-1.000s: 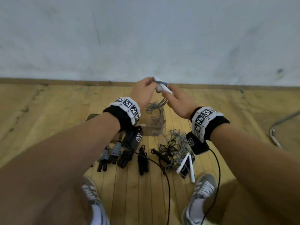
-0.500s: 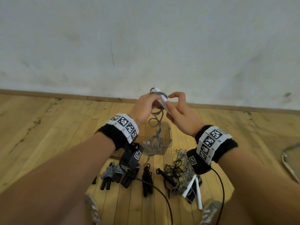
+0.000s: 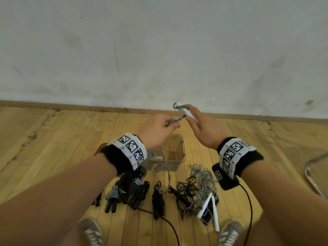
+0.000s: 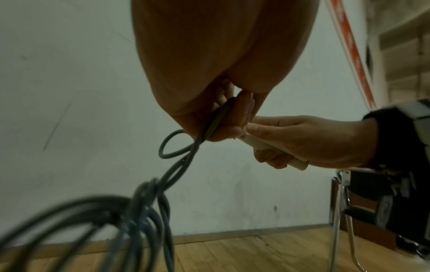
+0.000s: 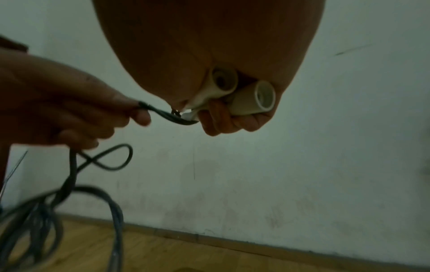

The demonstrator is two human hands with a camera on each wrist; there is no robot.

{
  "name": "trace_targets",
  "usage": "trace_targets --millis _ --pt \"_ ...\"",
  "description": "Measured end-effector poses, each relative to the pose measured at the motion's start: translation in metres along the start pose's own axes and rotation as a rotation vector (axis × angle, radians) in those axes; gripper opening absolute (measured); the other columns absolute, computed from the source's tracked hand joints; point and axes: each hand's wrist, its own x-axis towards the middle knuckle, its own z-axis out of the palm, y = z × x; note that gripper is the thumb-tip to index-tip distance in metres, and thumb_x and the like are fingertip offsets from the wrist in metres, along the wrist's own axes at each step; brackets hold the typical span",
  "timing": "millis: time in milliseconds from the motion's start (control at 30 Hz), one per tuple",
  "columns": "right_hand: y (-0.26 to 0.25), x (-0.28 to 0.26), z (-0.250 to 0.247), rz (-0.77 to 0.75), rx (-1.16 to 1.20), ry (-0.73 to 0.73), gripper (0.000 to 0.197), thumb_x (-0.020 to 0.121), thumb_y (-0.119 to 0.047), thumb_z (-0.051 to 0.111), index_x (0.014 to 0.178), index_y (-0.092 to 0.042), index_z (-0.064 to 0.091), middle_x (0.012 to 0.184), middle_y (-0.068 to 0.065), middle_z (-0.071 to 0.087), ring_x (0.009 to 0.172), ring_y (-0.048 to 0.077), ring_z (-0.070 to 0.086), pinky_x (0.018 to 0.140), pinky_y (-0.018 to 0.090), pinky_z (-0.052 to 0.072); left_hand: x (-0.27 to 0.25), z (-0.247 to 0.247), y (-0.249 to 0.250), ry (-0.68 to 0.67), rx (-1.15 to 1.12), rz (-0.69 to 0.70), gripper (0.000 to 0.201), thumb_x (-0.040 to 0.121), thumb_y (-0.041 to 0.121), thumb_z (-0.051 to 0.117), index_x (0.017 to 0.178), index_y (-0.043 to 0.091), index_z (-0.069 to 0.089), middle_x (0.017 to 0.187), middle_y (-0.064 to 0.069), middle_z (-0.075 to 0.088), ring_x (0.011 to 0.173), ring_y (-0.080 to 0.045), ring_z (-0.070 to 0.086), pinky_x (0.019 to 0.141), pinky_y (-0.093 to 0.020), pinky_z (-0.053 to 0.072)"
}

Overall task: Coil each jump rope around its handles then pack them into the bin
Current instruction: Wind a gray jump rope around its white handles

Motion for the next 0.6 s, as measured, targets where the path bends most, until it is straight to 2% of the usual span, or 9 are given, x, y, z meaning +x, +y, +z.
trace_targets --millis 67,200,300,400,500,533,600 --pt "0.003 -0.002 0.001 -0.008 -0.088 -0.024 0.048 0.108 -0.045 0.028 0.154 -0.031 0.03 0.072 -0.01 0.057 0.058 0.017 0.057 0.052 0.035 0.045 0.0 -0.002 0.002 0.026 0.109 0.026 0.022 0.103 0.033 0.056 0.097 0.024 0.075 0.054 0.01 0.048 0.041 -0.004 0.038 0.046 -0.022 0.03" --pt "-0.001 -0.005 0.005 -0.078 -0.251 -0.106 0.044 0.108 -0.049 0.025 0.15 -0.04 0.031 0.074 -0.009 0.06 0.058 0.011 0.055 0.049 0.029 0.038 0.003 -0.008 0.003 0.096 0.269 0.069 0.028 0.1 0.045 0.058 0.092 0.023 0.074 0.066 0.005 0.06 0.054 -0.011 0.047 0.054 -0.03 0.036" --pt "-0.003 -0.01 0.004 -0.118 -0.286 -0.199 0.048 0.106 -0.056 0.025 0.152 -0.045 0.031 0.077 -0.009 0.063 0.062 0.011 0.057 0.055 0.031 0.046 0.004 -0.01 0.0 0.151 0.342 0.119 0.023 0.095 0.043 0.066 0.088 0.022 0.072 0.07 0.004 0.058 0.062 -0.012 0.049 0.057 -0.03 0.035" --pt "0.0 -0.015 -0.001 -0.163 -0.205 -0.259 0.049 0.104 -0.058 0.028 0.152 -0.047 0.035 0.067 -0.013 0.055 0.06 0.007 0.053 0.058 0.031 0.045 0.004 -0.014 -0.001 0.114 0.184 0.126 0.018 0.086 0.037 0.078 0.085 0.021 0.071 0.073 -0.002 0.062 0.065 -0.016 0.052 0.061 -0.03 0.04" --pt "0.001 -0.019 -0.004 -0.18 -0.101 -0.252 0.049 0.101 -0.062 0.031 0.146 -0.047 0.044 0.066 -0.012 0.057 0.06 0.005 0.053 0.057 0.029 0.039 0.006 -0.018 -0.002 0.067 -0.045 0.078 0.015 0.083 0.03 0.082 0.087 0.019 0.073 0.077 0.004 0.068 0.066 0.001 0.058 0.062 -0.013 0.045" --pt "0.0 -0.021 -0.005 -0.189 -0.068 -0.238 0.048 0.101 -0.063 0.032 0.144 -0.047 0.048 0.067 -0.012 0.059 0.06 0.004 0.053 0.056 0.028 0.037 0.008 -0.018 -0.002 0.055 -0.133 0.051 0.013 0.084 0.027 0.083 0.087 0.018 0.074 0.078 0.007 0.07 0.07 0.003 0.061 0.067 -0.012 0.046" --pt "-0.003 -0.023 -0.006 -0.199 -0.001 -0.196 0.048 0.099 -0.064 0.032 0.135 -0.044 0.057 0.07 -0.009 0.063 0.062 0.005 0.055 0.056 0.027 0.036 0.015 -0.019 -0.003 0.055 -0.304 -0.014 0.006 0.084 0.023 0.082 0.084 0.021 0.076 0.08 0.007 0.074 0.081 -0.007 0.066 0.08 -0.021 0.05"
